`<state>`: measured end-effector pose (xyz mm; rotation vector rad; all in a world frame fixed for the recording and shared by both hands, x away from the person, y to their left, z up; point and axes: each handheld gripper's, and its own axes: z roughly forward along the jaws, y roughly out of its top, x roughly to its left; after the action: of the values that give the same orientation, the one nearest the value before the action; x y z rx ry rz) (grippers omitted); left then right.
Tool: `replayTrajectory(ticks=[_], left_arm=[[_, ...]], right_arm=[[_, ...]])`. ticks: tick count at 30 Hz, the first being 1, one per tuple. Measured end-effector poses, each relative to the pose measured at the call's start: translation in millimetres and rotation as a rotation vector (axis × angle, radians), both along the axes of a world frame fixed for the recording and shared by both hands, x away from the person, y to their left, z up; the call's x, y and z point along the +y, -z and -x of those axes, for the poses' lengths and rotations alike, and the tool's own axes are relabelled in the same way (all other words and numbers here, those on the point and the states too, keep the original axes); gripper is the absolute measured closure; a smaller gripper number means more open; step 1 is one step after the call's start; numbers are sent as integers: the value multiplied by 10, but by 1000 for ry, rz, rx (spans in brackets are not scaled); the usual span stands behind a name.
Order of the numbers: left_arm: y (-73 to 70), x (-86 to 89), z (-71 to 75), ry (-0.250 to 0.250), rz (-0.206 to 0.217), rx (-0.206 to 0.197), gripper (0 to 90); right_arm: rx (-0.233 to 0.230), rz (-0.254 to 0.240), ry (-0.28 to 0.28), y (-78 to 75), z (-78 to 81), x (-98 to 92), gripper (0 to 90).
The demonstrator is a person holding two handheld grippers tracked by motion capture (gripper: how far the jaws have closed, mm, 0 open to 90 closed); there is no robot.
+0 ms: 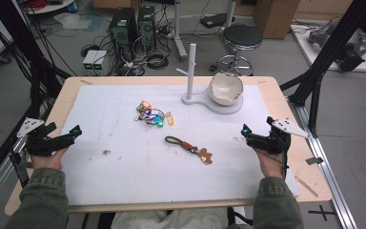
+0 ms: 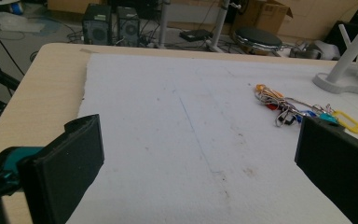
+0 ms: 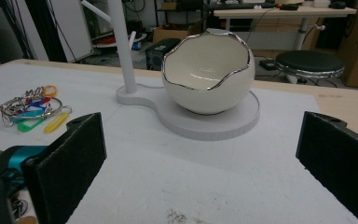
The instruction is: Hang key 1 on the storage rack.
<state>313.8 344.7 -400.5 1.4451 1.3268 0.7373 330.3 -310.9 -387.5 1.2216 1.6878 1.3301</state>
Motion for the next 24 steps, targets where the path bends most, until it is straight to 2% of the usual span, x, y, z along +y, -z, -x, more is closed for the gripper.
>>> replayTrajectory(ticks=[10,15,17,20,24], left_arm=[[26,-11,-2,5,-21,23,17],[39,-17,-21,10,-22,28,17],[42,-20,-25,12,-19,26,17],[43,-21,-24,15,-22,26,17],[41,-23,-20,16,-20,23,17]], right_arm=[[45,21,-16,20,-6,19,7],[58,14,-23,28,-23,22,6],[78,7,-41,28,-31,41,6],[85,20,-59,24,-36,69,6],[94,62,-88,6,-40,177,6]])
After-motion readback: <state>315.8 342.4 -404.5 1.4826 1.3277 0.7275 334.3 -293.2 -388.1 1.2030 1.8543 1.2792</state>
